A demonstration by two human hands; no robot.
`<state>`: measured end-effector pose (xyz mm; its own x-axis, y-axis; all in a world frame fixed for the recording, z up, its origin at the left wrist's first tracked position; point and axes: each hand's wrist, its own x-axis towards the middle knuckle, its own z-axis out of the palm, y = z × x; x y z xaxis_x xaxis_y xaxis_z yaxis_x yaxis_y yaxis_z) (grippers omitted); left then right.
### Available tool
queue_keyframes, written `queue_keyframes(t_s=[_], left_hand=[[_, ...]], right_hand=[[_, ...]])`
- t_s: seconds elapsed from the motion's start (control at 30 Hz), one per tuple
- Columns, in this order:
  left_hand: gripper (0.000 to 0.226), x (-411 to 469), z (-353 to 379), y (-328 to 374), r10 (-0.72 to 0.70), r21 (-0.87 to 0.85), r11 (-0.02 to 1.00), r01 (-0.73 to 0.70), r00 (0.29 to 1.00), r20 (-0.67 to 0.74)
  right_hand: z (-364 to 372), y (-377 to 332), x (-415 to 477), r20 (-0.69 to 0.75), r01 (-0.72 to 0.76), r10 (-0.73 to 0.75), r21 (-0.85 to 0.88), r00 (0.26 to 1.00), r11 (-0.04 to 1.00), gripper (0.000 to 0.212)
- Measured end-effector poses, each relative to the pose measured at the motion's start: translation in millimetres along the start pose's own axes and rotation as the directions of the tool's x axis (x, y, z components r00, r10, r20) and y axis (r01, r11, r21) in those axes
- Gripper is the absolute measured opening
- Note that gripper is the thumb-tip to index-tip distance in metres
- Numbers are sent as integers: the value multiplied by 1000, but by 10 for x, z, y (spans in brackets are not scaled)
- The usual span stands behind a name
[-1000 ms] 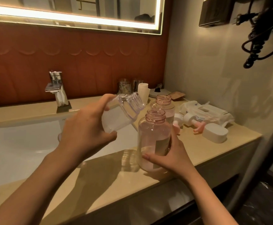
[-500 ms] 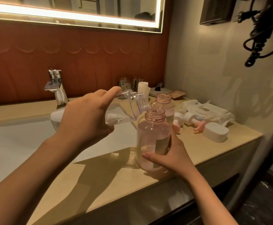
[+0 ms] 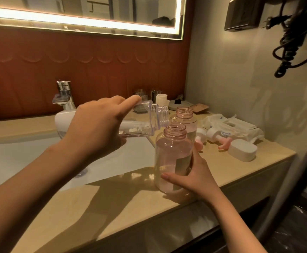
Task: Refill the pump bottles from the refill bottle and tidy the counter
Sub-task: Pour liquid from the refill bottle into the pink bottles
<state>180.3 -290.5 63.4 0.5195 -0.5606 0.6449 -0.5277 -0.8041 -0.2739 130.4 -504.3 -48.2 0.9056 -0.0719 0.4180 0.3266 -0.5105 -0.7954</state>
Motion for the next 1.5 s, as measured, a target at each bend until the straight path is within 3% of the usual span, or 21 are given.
queue_keyframes(t_s=[0.7, 1.5], left_hand=[[87, 67, -21, -53, 67, -48, 997, -68, 998, -17], [84, 131, -30, -87, 116, -36, 993, -117, 993, -15]], right_hand=[[-5, 6, 3, 2, 5, -5, 1, 1000, 1000, 82], [3, 24, 1, 9, -21, 21, 1, 1000, 1000, 89]])
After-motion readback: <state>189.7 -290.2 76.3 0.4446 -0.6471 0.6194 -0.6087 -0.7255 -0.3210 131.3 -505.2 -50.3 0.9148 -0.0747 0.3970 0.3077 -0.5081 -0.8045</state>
